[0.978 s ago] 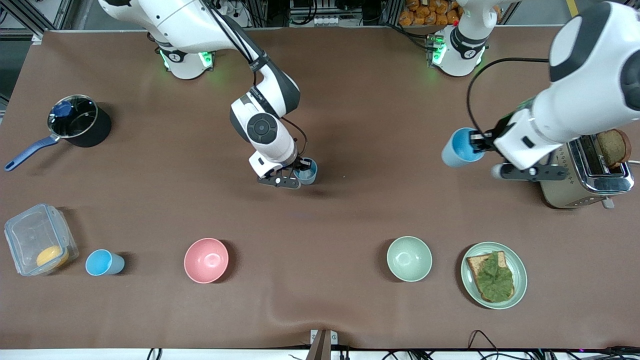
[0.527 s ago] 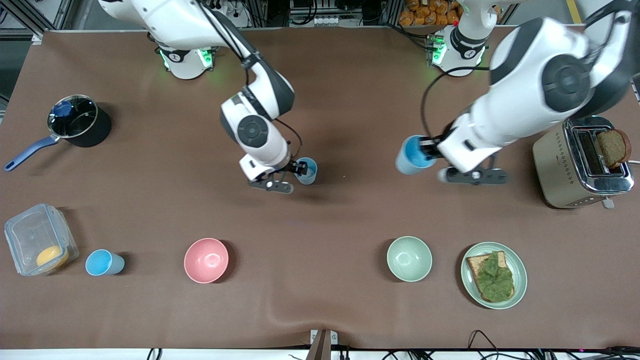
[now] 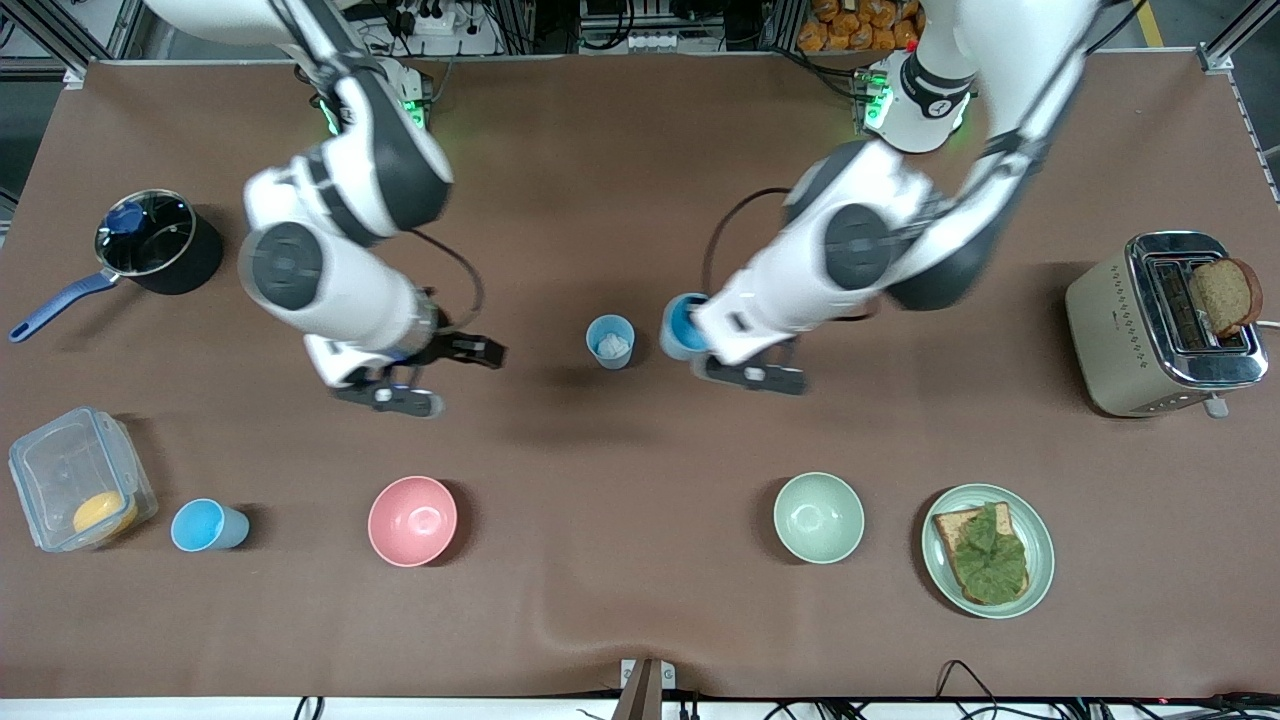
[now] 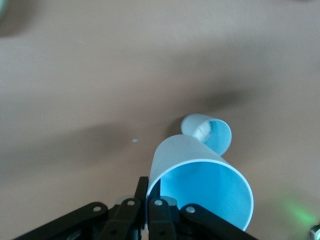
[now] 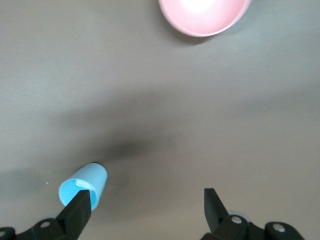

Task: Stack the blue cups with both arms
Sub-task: 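Release the cup at center with the right gripper and withdraw it, then lower the left gripper's cup into the cup at center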

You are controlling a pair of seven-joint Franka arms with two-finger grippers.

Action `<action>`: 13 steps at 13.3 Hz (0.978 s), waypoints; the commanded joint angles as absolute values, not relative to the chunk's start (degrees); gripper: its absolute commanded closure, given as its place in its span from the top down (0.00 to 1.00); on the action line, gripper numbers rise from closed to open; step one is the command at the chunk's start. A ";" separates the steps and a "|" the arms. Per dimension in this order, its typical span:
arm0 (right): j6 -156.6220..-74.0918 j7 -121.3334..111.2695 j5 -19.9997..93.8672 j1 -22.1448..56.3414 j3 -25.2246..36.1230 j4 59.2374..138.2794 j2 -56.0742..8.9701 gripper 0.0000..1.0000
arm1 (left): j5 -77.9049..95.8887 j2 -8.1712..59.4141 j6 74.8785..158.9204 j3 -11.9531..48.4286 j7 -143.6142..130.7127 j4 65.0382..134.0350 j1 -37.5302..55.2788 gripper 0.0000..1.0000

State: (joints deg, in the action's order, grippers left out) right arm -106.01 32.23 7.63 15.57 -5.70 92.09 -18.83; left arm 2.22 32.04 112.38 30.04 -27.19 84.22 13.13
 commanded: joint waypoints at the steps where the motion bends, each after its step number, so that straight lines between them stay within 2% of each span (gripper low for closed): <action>1: -102.32 28.41 7.91 11.79 -6.50 93.51 -13.47 1.00 | -0.25 33.30 112.24 29.71 -28.04 83.41 14.24 0.00; 7: -93.97 10.40 7.38 0.28 -6.42 96.24 -0.72 1.00 | -4.04 36.12 113.20 29.62 -30.93 83.06 19.59 0.00; 10: -92.47 1.78 7.21 -5.26 -6.42 95.10 0.17 1.00 | -4.74 37.53 115.75 29.44 -31.64 82.97 20.65 0.00; 13: -91.93 0.97 6.34 -6.24 -6.24 94.49 1.14 1.00 | -5.01 38.84 117.50 28.75 -31.82 82.97 21.96 0.00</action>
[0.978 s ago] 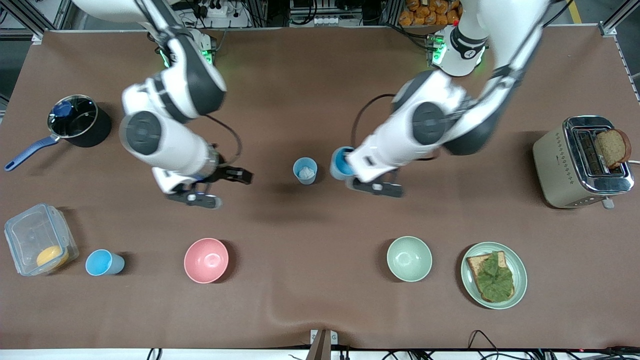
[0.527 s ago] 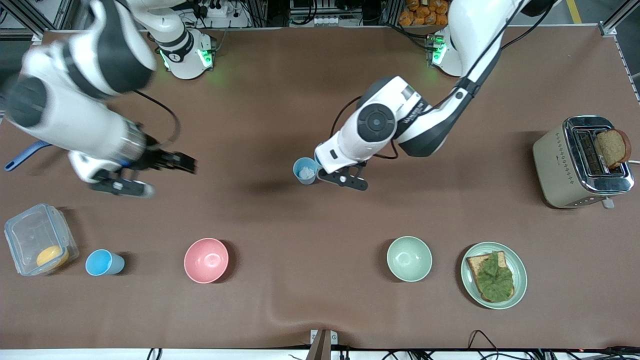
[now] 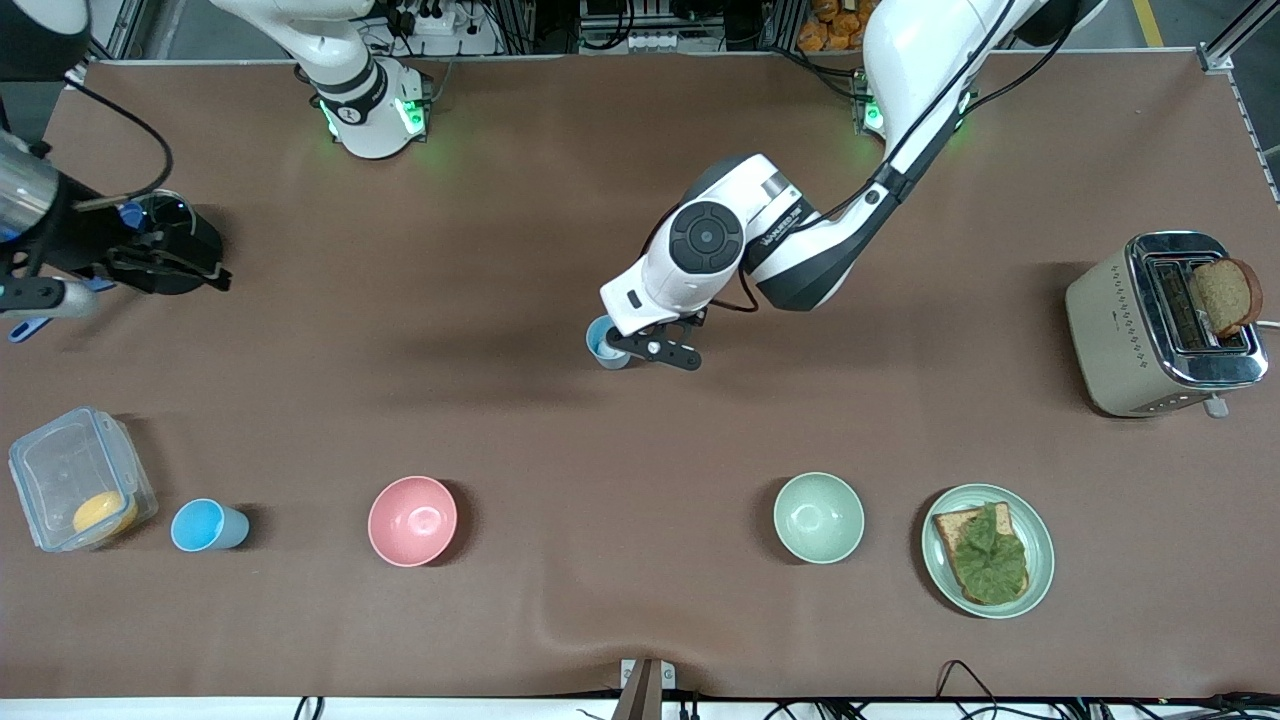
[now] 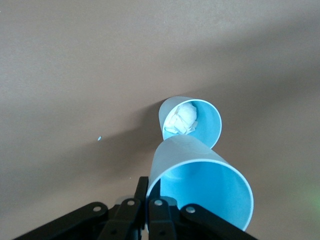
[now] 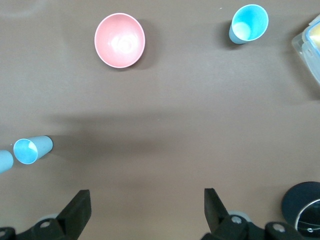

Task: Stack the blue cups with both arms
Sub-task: 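Lower the left gripper's cup into the cup at center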

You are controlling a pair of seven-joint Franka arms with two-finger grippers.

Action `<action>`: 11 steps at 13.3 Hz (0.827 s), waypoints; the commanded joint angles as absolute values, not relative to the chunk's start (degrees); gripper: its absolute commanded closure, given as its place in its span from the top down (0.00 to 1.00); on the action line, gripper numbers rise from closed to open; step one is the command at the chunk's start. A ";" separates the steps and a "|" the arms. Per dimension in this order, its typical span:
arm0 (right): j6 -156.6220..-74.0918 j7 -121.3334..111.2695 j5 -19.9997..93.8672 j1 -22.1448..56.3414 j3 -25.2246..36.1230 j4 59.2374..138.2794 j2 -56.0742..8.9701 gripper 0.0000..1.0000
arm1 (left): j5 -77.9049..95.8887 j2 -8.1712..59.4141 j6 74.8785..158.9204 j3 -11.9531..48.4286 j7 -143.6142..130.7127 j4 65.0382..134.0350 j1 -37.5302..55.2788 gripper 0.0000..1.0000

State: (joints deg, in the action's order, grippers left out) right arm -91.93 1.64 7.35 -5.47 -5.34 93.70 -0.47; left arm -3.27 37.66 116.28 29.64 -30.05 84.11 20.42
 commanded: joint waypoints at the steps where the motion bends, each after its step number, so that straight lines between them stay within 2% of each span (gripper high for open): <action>1: -91.76 1.05 5.55 -5.81 -5.98 94.22 1.49 1.00 | -5.01 38.93 118.38 27.26 -31.90 82.97 23.19 0.00; 4: -86.94 0.97 4.49 -5.80 -6.15 88.35 0.79 1.00 | -5.01 39.29 120.40 25.05 -34.54 82.97 26.10 0.00; 8: -86.40 1.05 3.08 -6.50 -6.07 87.63 0.44 1.00 | -5.01 39.81 121.02 24.79 -34.98 82.97 26.80 0.00; 11: -86.22 0.88 1.59 -8.70 -5.89 85.52 -0.97 1.00 | -4.92 40.60 123.48 21.81 -34.98 82.97 29.52 0.00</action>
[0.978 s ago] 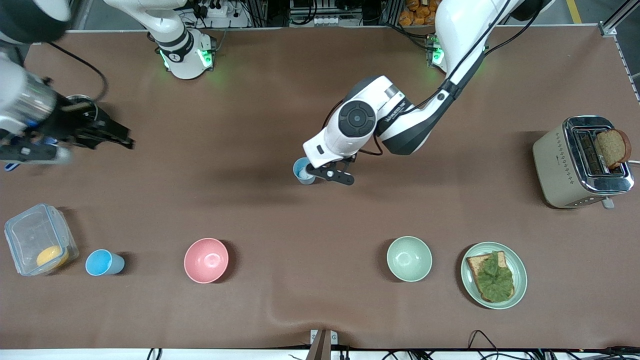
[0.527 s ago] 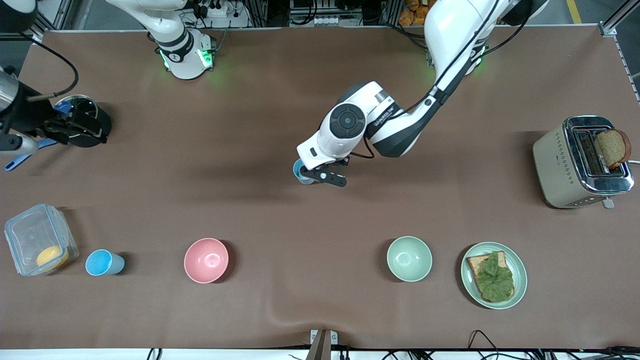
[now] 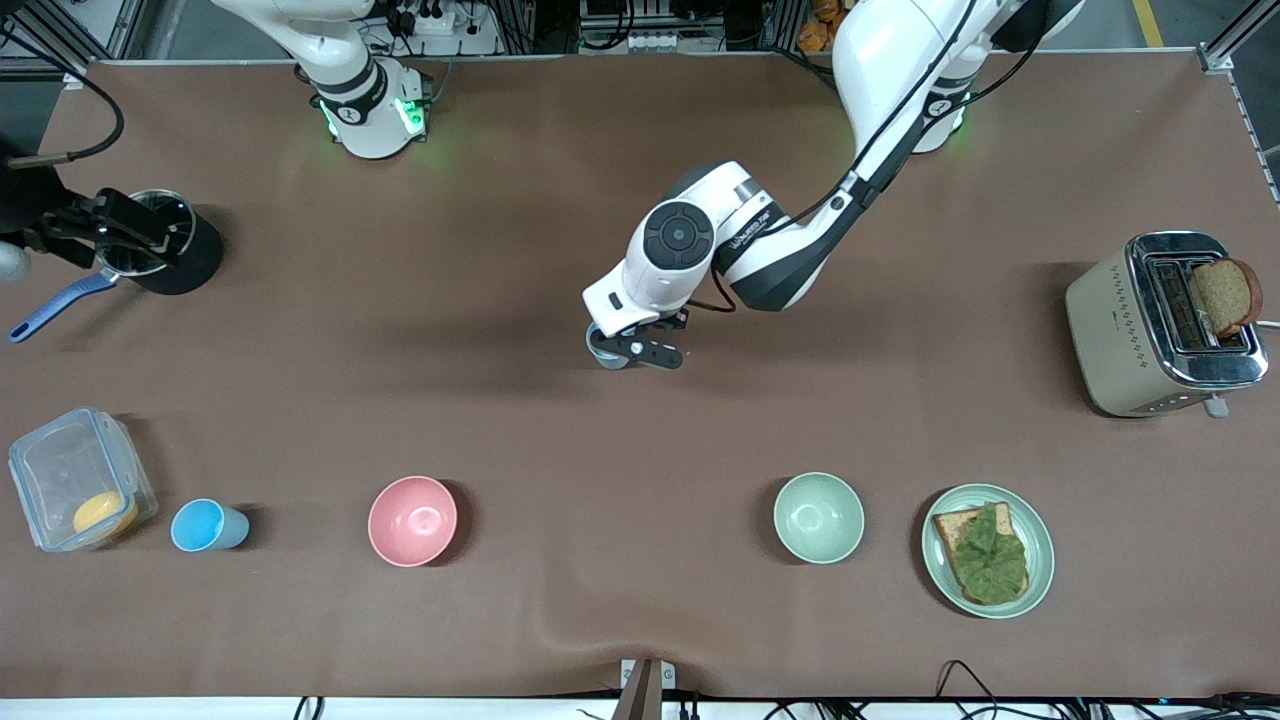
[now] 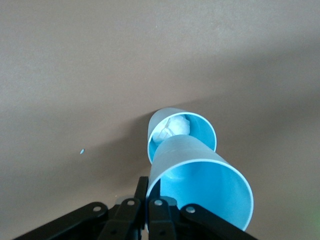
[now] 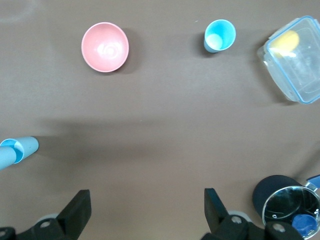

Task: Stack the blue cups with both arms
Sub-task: 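Lower the left gripper's cup into the cup at center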

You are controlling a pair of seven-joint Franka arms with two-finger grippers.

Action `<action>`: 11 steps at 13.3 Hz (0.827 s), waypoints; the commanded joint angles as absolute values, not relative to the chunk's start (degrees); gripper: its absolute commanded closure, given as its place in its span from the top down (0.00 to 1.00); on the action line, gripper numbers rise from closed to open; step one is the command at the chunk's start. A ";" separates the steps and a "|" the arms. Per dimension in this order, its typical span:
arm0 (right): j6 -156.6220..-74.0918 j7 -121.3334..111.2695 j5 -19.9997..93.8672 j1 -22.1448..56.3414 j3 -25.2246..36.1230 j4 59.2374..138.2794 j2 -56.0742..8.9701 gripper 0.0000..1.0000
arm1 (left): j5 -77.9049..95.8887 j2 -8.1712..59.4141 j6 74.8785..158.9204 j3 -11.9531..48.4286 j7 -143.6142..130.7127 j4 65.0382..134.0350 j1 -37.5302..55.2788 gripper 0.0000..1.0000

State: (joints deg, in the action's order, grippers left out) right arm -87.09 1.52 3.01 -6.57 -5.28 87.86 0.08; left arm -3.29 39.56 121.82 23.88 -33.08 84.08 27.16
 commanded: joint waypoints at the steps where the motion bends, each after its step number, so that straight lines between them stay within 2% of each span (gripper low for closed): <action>1: -86.22 0.88 -0.68 -8.88 -5.89 85.43 -0.97 1.00 | -5.01 40.78 124.18 21.45 -34.98 82.97 29.88 0.00; 5: -86.31 -1.06 -1.24 -8.88 -5.98 85.69 -1.23 1.00 | -5.01 41.31 125.24 21.36 -34.98 82.97 29.97 0.00; 6: -86.22 -1.05 -1.14 -8.53 -5.98 85.69 -1.23 1.00 | -5.10 41.22 125.24 21.36 -34.89 82.97 29.97 0.43; 7: -86.22 -0.97 -1.14 -8.18 -6.06 85.69 -1.23 1.00 | -5.53 40.96 125.24 21.27 -34.20 82.97 29.88 0.99; 11: -86.31 -0.97 -1.14 -7.47 -6.33 85.78 -1.67 1.00 | -8.61 38.24 125.07 21.36 -34.72 82.88 28.66 1.00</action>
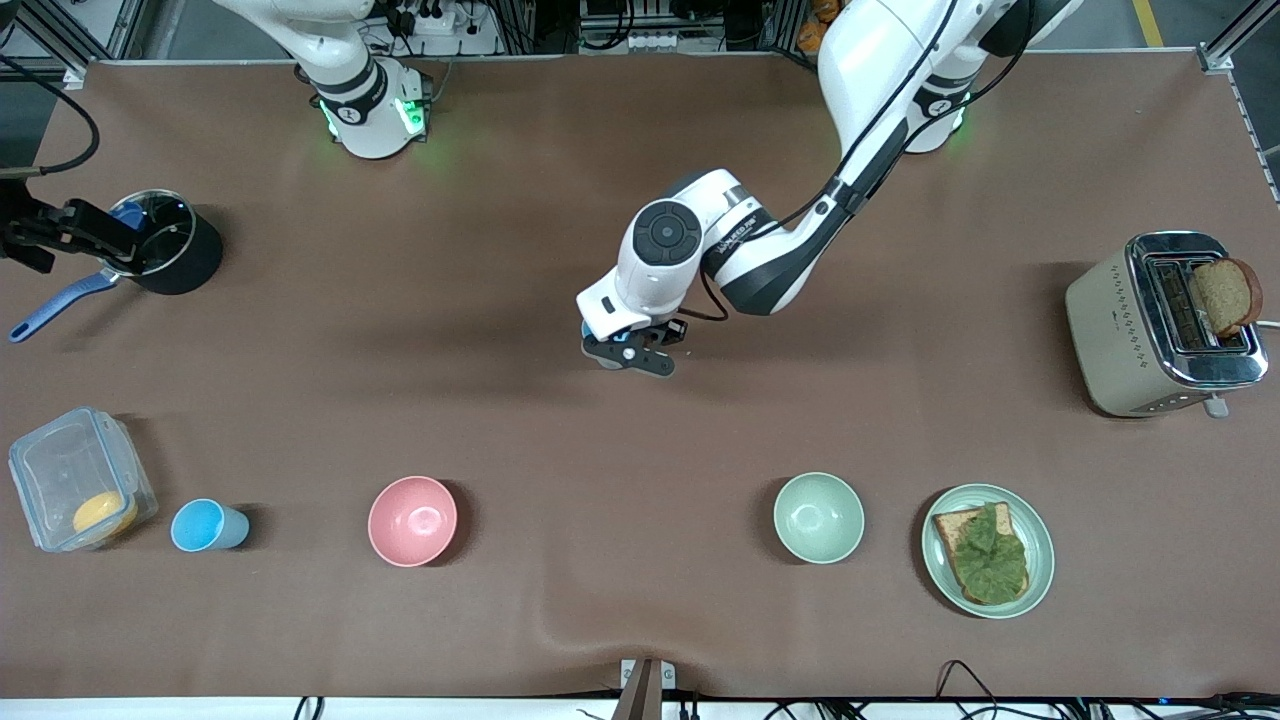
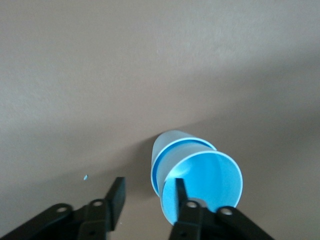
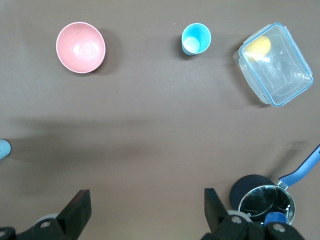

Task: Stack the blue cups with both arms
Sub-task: 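Lower the left gripper's cup into the cup at center, then open the left gripper and lift it off the stacked cups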

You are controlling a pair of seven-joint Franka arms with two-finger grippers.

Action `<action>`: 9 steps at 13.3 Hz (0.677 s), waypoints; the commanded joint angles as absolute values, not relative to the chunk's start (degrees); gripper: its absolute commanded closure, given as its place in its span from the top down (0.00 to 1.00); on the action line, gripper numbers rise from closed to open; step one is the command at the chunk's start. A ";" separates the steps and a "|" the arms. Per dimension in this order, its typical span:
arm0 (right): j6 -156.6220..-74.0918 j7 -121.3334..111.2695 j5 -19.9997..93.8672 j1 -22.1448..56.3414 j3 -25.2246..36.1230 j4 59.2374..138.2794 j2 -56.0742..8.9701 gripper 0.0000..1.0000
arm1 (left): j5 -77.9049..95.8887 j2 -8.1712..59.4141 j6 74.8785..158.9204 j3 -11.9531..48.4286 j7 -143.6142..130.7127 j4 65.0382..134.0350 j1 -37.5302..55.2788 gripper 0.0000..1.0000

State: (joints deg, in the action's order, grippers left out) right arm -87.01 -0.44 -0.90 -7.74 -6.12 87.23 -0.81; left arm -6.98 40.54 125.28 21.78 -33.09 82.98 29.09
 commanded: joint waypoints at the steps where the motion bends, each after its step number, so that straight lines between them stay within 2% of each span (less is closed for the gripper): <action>1: -86.31 -1.14 -1.14 -7.56 -6.33 85.78 -1.67 1.00 | -8.70 36.84 124.55 21.36 -34.37 82.97 26.91 1.00; 9: -86.31 -0.26 2.10 -7.21 -6.42 86.66 -1.76 1.00 | -7.91 20.76 109.26 22.06 -33.57 82.88 12.67 1.00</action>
